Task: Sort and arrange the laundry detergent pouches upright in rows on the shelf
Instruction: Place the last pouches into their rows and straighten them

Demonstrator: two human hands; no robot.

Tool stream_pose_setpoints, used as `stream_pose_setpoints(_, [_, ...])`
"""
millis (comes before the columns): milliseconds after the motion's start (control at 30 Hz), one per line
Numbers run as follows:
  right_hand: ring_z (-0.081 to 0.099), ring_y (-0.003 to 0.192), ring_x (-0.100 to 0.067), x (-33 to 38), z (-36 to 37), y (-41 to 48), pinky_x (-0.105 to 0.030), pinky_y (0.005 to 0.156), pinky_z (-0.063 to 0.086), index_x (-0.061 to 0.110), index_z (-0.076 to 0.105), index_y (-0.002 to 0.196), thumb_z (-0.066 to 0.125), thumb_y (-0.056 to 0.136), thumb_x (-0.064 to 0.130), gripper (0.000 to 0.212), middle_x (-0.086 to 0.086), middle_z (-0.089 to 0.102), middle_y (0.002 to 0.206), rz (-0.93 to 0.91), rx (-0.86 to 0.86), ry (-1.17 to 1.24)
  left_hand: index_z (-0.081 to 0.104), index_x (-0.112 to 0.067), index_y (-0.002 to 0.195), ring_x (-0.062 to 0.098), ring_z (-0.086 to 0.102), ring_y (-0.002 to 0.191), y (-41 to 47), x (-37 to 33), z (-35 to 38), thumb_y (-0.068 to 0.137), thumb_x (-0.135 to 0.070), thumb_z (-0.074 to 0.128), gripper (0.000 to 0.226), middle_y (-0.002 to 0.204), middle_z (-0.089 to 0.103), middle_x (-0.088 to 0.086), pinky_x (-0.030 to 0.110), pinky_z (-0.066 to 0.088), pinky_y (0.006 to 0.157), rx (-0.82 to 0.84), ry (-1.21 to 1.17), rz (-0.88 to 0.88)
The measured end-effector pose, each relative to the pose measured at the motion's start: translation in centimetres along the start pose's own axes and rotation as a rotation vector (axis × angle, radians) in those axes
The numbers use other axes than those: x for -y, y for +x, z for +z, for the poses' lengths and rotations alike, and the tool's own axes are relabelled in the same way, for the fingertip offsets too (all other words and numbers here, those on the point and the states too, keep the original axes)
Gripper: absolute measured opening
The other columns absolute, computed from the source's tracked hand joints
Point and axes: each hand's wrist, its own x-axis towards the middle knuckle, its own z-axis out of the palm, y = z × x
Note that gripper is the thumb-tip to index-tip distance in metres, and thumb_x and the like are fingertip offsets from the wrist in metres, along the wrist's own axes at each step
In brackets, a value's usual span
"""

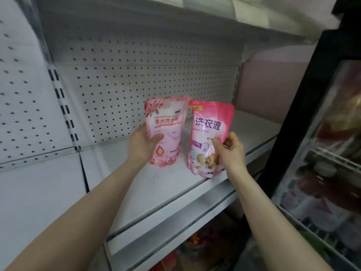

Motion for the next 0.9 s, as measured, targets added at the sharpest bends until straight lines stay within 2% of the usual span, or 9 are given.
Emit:
stream_pose_setpoints(67, [0.068,0.084,-0.032,-0.1,0.6,0.6,-0.05,0.079,0.055,0.017,0.052,0.082,0.069,0.087,0.021,0.018,-0.01,0.07,0.087,-0.014,-0.036,-0.004,0.064,-0.01,0.11,0.028,0.067,0.09,-1.1,0.4,-1.5,0.084,-0.016,0.068,0.027,0.103,0.071,0.009,0.037,0.055,0.075,-0.094,0.049,0.025])
stream_pose_setpoints(200, [0.059,0.072,-0.021,-0.3,2.8,1.1,-0.038,0.068,0.05,0.022,0.047,0.075,0.067,0.088,0.018,0.024,-0.004,0.061,0.077,-0.045,-0.033,0.051,0.062,-0.009,0.102,0.028,0.062,0.082,-2.9,1.1,-4.6,0.086,-0.017,0.067,0.019,0.097,0.064,0.011,0.037,0.051,0.069,-0.247,0.164,0.029])
stream_pose_setpoints(333, [0.058,0.073,-0.019,-0.5,5.0,0.6,-0.035,0.066,0.047,0.015,0.05,0.084,0.068,0.088,0.015,0.018,-0.006,0.061,0.081,-0.11,0.077,0.155,0.063,-0.013,0.102,0.023,0.058,0.078,-5.1,1.6,-5.8,0.085,-0.021,0.068,0.019,0.097,0.059,0.009,0.037,0.051,0.07,-0.274,0.201,0.011])
stream_pose_setpoints(467, [0.069,0.082,-0.013,0.5,6.0,0.1,-0.023,0.065,0.055,0.028,0.059,0.103,0.07,0.089,0.028,0.018,-0.001,0.071,0.092,-0.118,0.254,0.188,0.064,-0.018,0.107,0.025,0.066,0.088,-6.1,1.7,-6.3,0.092,-0.033,0.059,0.022,0.102,0.066,0.007,0.043,0.057,0.077,-0.24,-0.01,-0.112])
stream_pose_setpoints(533, [0.07,0.086,-0.014,0.3,6.4,0.3,-0.028,0.072,0.056,0.032,0.062,0.106,0.066,0.092,0.029,0.015,0.0,0.072,0.092,-0.111,0.312,0.092,0.064,-0.021,0.104,0.025,0.07,0.09,-6.3,1.4,-6.3,0.095,-0.032,0.056,0.017,0.101,0.071,0.005,0.045,0.058,0.078,-0.238,-0.162,-0.214])
stream_pose_setpoints(633, [0.07,0.085,-0.025,-0.5,6.6,0.2,-0.034,0.079,0.055,0.021,0.068,0.093,0.053,0.095,0.008,0.019,0.001,0.072,0.08,-0.081,0.311,-0.026,0.064,-0.027,0.091,0.026,0.071,0.086,-6.8,1.2,-6.5,0.094,-0.033,0.055,0.012,0.095,0.073,0.003,0.051,0.057,0.079,-0.309,-0.288,-0.3])
stream_pose_setpoints(700, [0.068,0.086,-0.026,-0.7,7.0,0.1,-0.031,0.077,0.05,0.019,0.069,0.089,0.052,0.093,0.005,0.023,0.0,0.072,0.082,-0.131,0.324,-0.173,0.066,-0.024,0.096,0.027,0.071,0.086,-7.4,1.2,-6.8,0.089,-0.039,0.057,0.019,0.095,0.073,0.005,0.053,0.057,0.079,-0.357,-0.343,-0.329])
stream_pose_setpoints(800, [0.064,0.097,-0.027,0.6,8.2,0.4,-0.03,0.077,0.043,0.023,0.069,0.102,0.051,0.096,0.022,0.018,-0.004,0.073,0.104,-0.205,0.375,-0.39,0.066,-0.018,0.104,0.028,0.071,0.088,-8.8,0.9,-7.3,0.091,-0.036,0.057,0.024,0.098,0.073,0.008,0.054,0.057,0.08,-0.39,-0.392,-0.341])
stream_pose_setpoints(900, [0.06,0.112,-0.03,3.1,10.2,0.8,-0.033,0.086,0.044,0.017,0.061,0.122,0.046,0.097,0.047,0.042,-0.007,0.067,0.124,-0.23,0.504,-0.575,0.067,-0.023,0.1,0.027,0.072,0.089,-10.7,0.3,-8.1,0.094,-0.029,0.055,0.014,0.098,0.074,0.006,0.051,0.057,0.081,-0.426,-0.397,-0.34])
